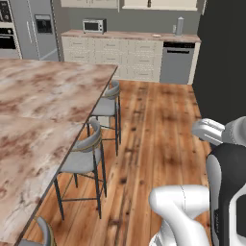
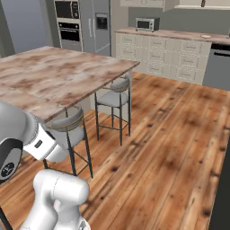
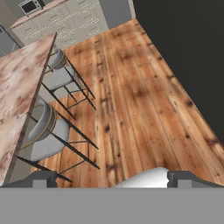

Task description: Move the hot dog bun to the plate on the dining table and place the condiment next to that plate. Then navigate to the fridge and take the sausage and place it on the plate as well.

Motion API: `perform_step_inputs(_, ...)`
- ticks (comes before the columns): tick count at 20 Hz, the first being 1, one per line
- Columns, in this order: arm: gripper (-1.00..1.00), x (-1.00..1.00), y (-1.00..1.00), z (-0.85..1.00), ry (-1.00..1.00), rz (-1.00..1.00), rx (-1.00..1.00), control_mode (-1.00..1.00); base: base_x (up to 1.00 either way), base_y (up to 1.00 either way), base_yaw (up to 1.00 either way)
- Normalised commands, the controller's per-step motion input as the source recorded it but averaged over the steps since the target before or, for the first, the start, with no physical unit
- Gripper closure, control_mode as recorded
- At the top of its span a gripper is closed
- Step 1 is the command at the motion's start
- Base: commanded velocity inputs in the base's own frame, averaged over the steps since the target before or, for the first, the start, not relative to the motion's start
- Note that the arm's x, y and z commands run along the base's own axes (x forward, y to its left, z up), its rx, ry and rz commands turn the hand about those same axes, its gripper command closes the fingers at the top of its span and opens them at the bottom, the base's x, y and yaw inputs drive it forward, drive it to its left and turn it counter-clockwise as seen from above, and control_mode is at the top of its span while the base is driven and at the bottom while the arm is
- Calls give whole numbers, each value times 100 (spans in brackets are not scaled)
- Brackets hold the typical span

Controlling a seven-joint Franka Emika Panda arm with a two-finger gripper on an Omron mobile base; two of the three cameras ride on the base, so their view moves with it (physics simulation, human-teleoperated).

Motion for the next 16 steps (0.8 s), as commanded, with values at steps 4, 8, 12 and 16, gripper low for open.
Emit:
perform_step_inputs(4, -100, 0, 0, 0, 0, 0, 0, 100, 100, -54, 0)
perform_step_inputs(8, -100, 0, 0, 0, 0, 0, 0, 100, 92, -45, -13)
perform_step_inputs(12, -100, 0, 0, 0, 0, 0, 0, 100, 99, -28, -24)
perform_step_inputs(16, -100, 0, 0, 0, 0, 0, 0, 100, 100, -20, -20)
